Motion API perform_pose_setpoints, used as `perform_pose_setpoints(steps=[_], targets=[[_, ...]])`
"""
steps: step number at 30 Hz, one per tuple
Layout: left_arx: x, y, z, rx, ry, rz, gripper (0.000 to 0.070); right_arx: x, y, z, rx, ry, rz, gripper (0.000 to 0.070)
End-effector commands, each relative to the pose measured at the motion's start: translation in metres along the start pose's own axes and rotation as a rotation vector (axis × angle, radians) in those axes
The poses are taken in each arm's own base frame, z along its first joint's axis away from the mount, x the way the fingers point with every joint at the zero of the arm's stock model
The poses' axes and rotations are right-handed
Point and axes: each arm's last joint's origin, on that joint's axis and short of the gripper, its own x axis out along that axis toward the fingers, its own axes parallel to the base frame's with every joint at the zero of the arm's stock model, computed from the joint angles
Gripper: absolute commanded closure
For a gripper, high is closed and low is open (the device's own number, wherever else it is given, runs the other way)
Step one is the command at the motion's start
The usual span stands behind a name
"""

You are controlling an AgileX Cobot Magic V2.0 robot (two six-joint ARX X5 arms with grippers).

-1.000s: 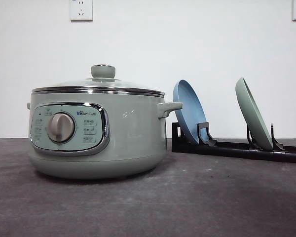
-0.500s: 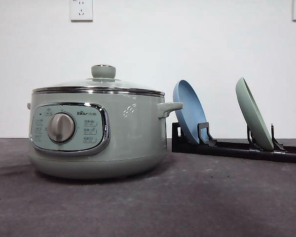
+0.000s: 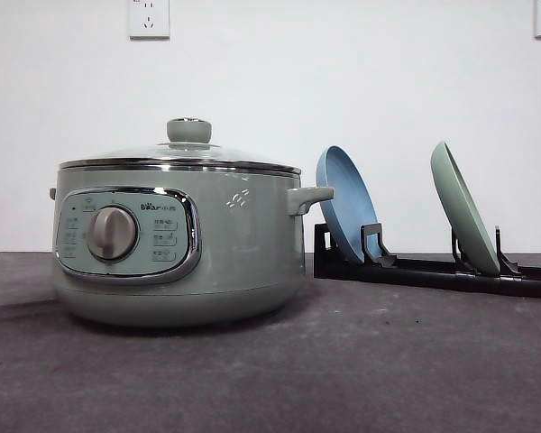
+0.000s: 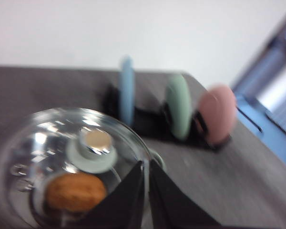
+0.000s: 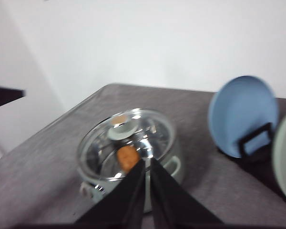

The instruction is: Transfer potato from steamer to green plate

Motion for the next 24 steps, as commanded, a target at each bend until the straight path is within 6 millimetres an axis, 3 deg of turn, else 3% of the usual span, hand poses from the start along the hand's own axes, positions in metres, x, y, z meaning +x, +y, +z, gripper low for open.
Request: perform_pose_setpoints(steps=[1, 8, 16, 19, 20, 22, 24], targets=[[0.002, -0.007, 0.008, 0.081, 0.015, -0.051, 0.069, 0.006, 0.001, 0.005, -0.043, 0.022, 0.037, 0.0696], [0.01, -0.021, 0.003, 0.181, 0.07, -0.153, 0.0684, 0.026, 0.0, 0.003, -0.027, 0.116, 0.122, 0.0696], [0.011, -0.023, 0.003, 0.19, 0.073, -0.167, 0.0671, 0.031, -0.002, 0.001, -0.005, 0.151, 0.122, 0.0695], [0.011, -0.023, 0.003, 0.19, 0.073, -0.166, 0.062, 0.031, -0.003, 0.001, -0.007, 0.149, 0.098, 0.0678], [0.011, -0.023, 0.003, 0.19, 0.073, -0.167, 0.0571, 0.031, -0.003, 0.001, -0.008, 0.147, 0.083, 0.0633], [0.011, -0.023, 0.003, 0.19, 0.073, -0.166, 0.0434, 0.032, -0.004, 0.001, -0.009, 0.144, 0.056, 0.0458], [0.011, -0.023, 0.003, 0.19, 0.073, -0.167, 0.0258, 0.032, -0.005, 0.001, -0.008, 0.142, 0.036, 0.0216]])
